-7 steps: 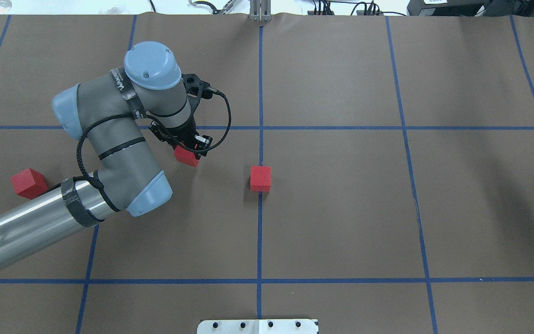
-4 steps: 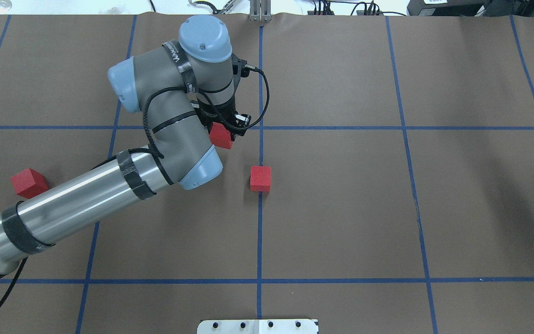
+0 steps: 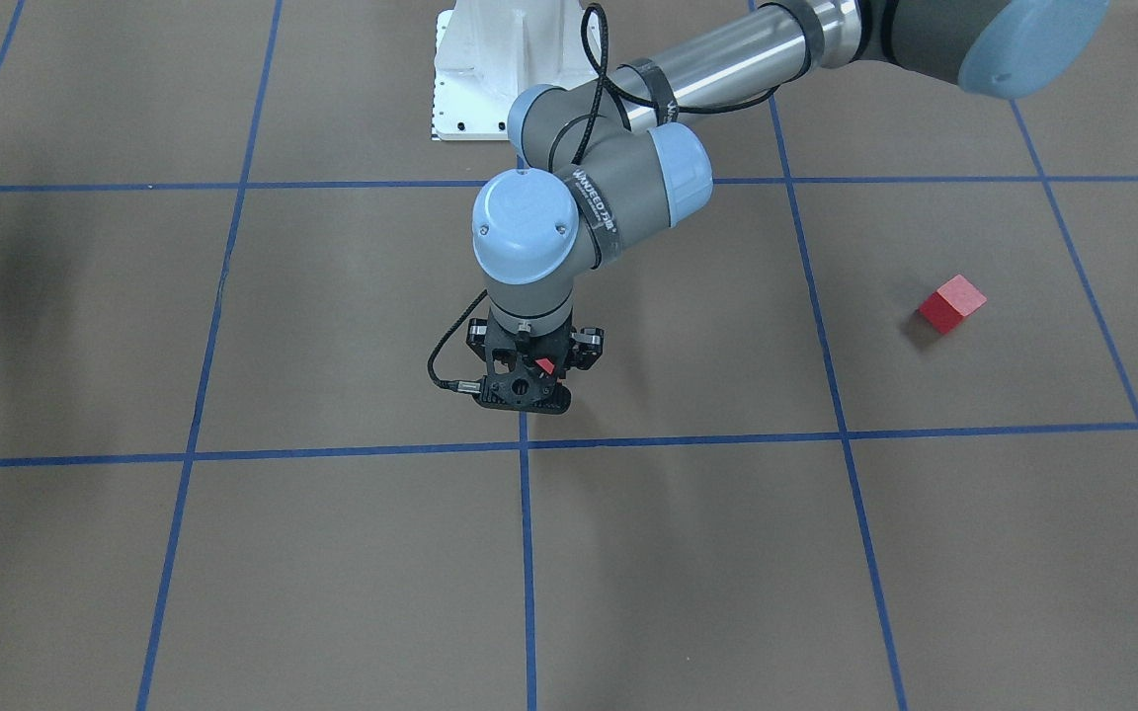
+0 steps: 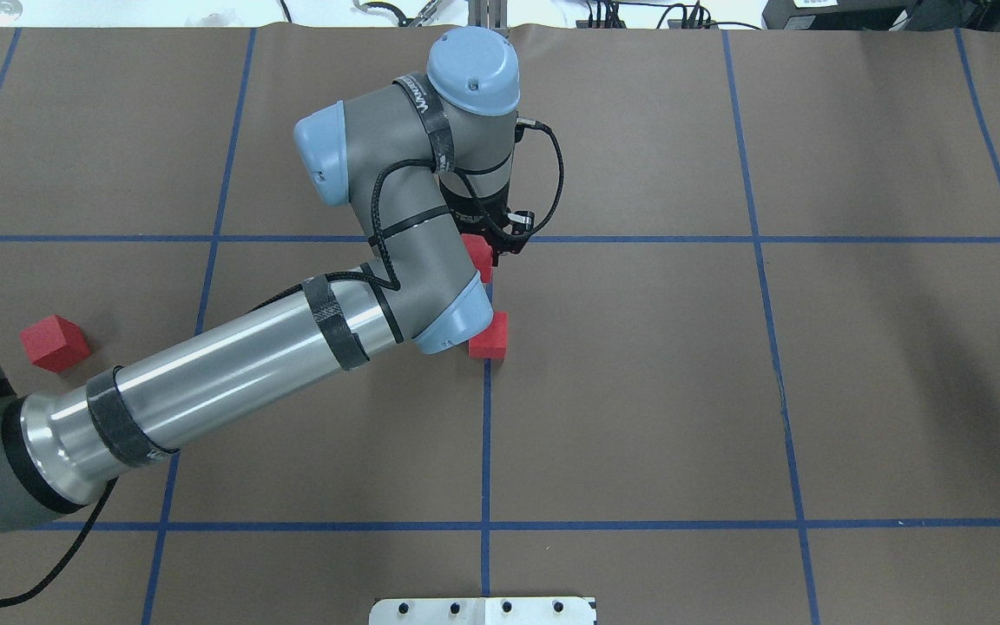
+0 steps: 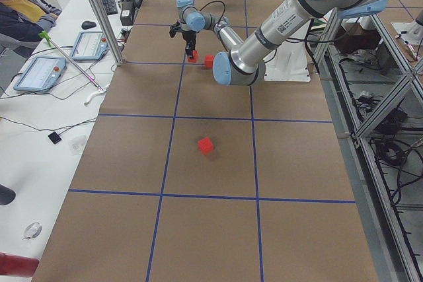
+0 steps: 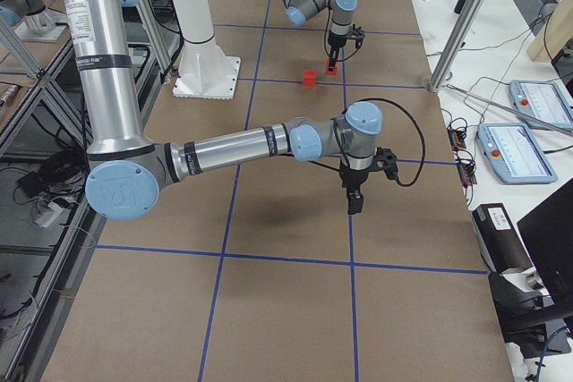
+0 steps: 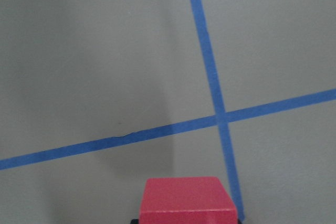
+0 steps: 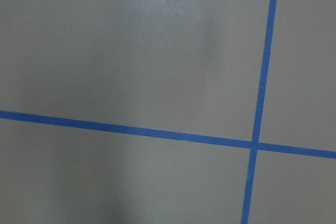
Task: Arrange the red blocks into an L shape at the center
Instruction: 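Carry the red cube with the left gripper beside the center cube, then lower the red cube against the center cube's far side, adjusting position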
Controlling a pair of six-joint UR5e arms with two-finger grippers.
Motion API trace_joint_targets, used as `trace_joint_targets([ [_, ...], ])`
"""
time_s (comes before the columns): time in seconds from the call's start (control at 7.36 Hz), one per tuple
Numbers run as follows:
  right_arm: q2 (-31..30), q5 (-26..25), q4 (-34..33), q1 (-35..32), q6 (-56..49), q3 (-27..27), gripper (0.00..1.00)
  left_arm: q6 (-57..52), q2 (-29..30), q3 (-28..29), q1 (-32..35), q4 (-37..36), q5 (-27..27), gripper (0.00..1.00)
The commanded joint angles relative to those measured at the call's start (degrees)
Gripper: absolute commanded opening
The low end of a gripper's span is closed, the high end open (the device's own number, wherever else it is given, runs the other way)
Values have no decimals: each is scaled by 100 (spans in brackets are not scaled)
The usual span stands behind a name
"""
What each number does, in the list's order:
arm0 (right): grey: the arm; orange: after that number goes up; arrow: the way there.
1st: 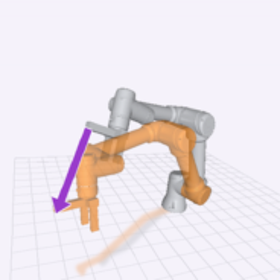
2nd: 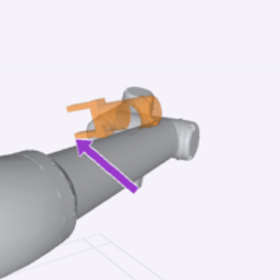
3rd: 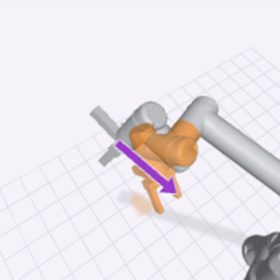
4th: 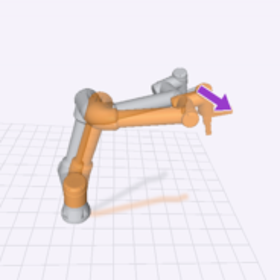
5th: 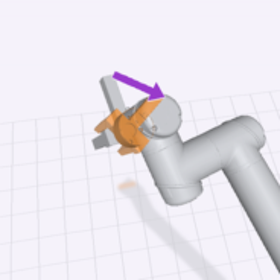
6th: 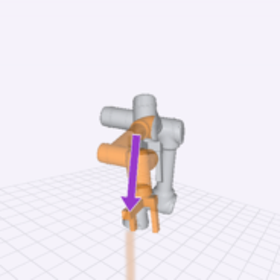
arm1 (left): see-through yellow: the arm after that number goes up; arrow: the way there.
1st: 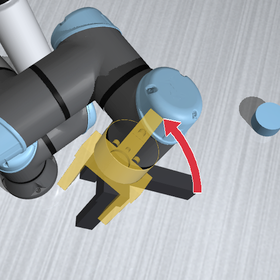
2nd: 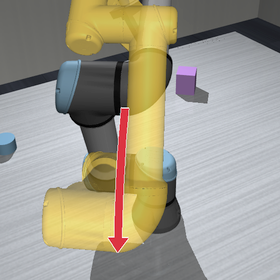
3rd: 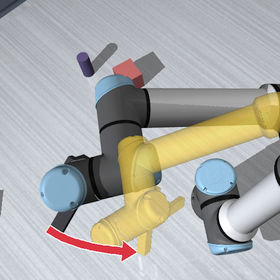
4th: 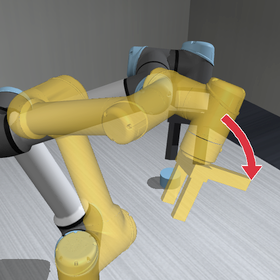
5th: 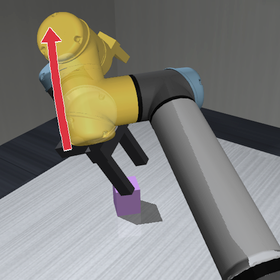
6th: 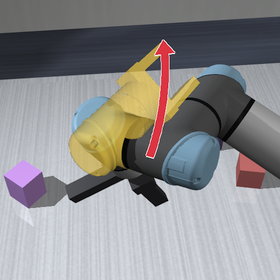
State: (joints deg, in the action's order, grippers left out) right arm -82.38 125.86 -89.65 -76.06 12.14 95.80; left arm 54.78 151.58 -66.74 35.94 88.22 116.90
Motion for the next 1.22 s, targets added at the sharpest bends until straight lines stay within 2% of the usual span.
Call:
trace_joint_targets([
  [0.0,3,0,0,3,-1,0,99,366,39,3,-210,38,-1,0],
  [1.09,3,0,0,3,-1,-9,99,437,-23,12,-368,371,-62,0],
])
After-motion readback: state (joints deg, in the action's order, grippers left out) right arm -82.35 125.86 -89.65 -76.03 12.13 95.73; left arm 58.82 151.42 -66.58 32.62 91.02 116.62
